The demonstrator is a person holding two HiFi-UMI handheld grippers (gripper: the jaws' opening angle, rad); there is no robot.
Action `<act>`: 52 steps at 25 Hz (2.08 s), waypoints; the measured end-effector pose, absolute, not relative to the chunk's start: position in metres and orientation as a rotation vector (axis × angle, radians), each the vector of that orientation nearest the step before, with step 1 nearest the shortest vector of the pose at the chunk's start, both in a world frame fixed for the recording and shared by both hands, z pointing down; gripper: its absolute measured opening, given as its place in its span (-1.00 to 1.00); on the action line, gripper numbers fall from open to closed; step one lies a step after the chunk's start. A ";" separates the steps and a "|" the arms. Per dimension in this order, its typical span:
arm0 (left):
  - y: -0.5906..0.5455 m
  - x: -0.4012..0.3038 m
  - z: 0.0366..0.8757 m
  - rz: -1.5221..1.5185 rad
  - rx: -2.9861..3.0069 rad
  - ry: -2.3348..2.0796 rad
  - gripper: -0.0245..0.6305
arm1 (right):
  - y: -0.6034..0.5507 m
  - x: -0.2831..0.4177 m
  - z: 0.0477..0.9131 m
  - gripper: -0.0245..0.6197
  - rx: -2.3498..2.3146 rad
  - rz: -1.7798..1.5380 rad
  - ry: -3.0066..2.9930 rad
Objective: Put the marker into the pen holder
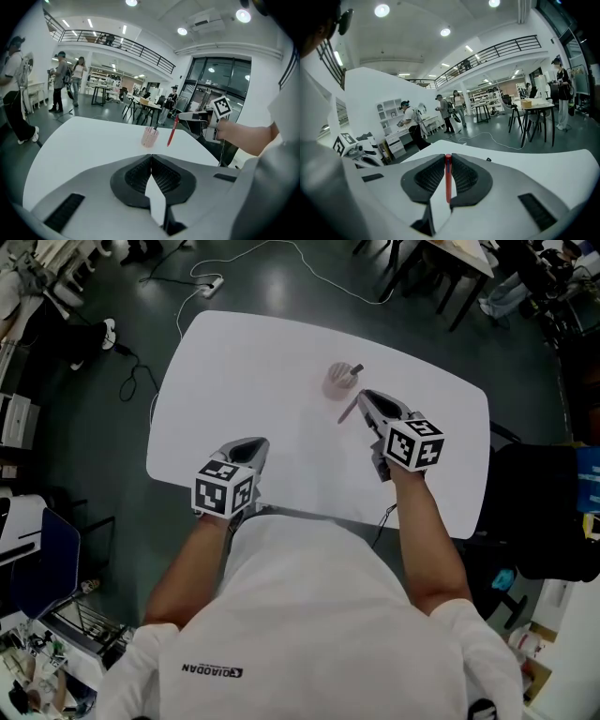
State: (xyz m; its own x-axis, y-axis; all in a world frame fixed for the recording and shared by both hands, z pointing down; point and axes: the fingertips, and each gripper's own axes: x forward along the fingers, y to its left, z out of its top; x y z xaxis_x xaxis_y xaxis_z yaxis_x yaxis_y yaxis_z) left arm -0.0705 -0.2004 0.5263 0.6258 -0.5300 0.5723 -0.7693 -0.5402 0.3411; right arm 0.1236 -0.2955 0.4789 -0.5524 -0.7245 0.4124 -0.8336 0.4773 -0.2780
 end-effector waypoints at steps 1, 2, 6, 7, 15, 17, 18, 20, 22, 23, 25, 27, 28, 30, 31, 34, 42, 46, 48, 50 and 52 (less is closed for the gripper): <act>-0.200 -0.074 0.528 0.548 2.271 -1.013 -0.84 | -0.305 0.122 0.475 -0.73 1.355 0.653 -2.488; -0.200 -0.078 0.529 0.547 2.266 -1.013 -0.84 | -0.315 0.121 0.471 -0.73 1.376 0.637 -2.491; -0.200 -0.094 0.533 0.546 2.250 -1.019 -0.84 | -0.353 0.123 0.452 -0.73 1.475 0.546 -2.484; -0.200 -0.098 0.533 0.547 2.247 -1.020 -0.84 | -0.362 0.125 0.450 -0.73 1.498 0.519 -2.473; -0.204 -0.116 0.541 0.554 2.231 -1.008 -0.84 | -0.391 0.150 0.505 -0.73 1.640 0.591 -2.300; -0.207 -0.120 0.542 0.554 2.230 -1.002 -0.84 | -0.389 0.154 0.523 -0.73 1.685 0.693 -2.275; -0.208 -0.122 0.543 0.556 2.230 -0.997 -0.84 | -0.388 0.155 0.531 -0.73 1.704 0.737 -2.263; -0.210 -0.125 0.546 0.565 2.229 -0.982 -0.84 | -0.384 0.156 0.543 -0.73 1.737 0.811 -2.238; -0.210 -0.128 0.548 0.575 2.231 -0.967 -0.84 | -0.380 0.155 0.554 -0.73 1.760 0.877 -2.205; -0.211 -0.129 0.548 0.579 2.233 -0.961 -0.84 | -0.379 0.155 0.560 -0.73 1.763 0.911 -2.187; -0.215 -0.129 0.548 0.584 2.238 -0.951 -0.84 | -0.377 0.157 0.571 -0.73 1.755 0.957 -2.146; -0.218 -0.128 0.548 0.589 2.243 -0.942 -0.84 | -0.375 0.159 0.578 -0.72 1.739 0.959 -2.117; -0.220 -0.127 0.548 0.592 2.247 -0.936 -0.84 | -0.374 0.161 0.579 -0.72 1.735 0.949 -2.107; -0.224 -0.127 0.548 0.595 2.257 -0.924 -0.84 | -0.373 0.163 0.578 -0.71 1.742 0.924 -2.095; -0.226 -0.128 0.548 0.595 2.262 -0.918 -0.84 | -0.373 0.163 0.576 -0.70 1.748 0.915 -2.091; -0.230 -0.127 0.549 0.594 2.275 -0.897 -0.84 | -0.370 0.163 0.570 -0.70 1.766 0.904 -2.093; -0.229 -0.113 0.554 0.612 2.319 -0.814 -0.84 | -0.335 0.147 0.553 -0.75 1.756 0.892 -2.188; -0.230 -0.100 0.546 0.596 2.351 -0.799 -0.84 | -0.301 0.128 0.543 -0.85 1.706 0.901 -2.272; -0.227 -0.091 0.539 0.585 2.369 -0.798 -0.84 | -0.278 0.116 0.536 -0.86 1.650 0.918 -2.339; -0.224 -0.082 0.534 0.576 2.384 -0.801 -0.84 | -0.255 0.103 0.527 -0.87 1.573 0.926 -2.421; -0.216 -0.070 0.530 0.569 2.391 -0.801 -0.84 | -0.231 0.093 0.517 -0.87 1.482 0.920 -2.495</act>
State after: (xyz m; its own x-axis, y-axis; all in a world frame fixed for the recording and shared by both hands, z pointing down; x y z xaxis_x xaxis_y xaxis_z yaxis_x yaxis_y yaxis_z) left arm -0.0696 -0.2162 0.5295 0.7330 -0.4134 0.5402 -0.6461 -0.6716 0.3627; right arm 0.0929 -0.2311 0.5175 -0.5224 -0.7667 0.3733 -0.8255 0.3449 -0.4468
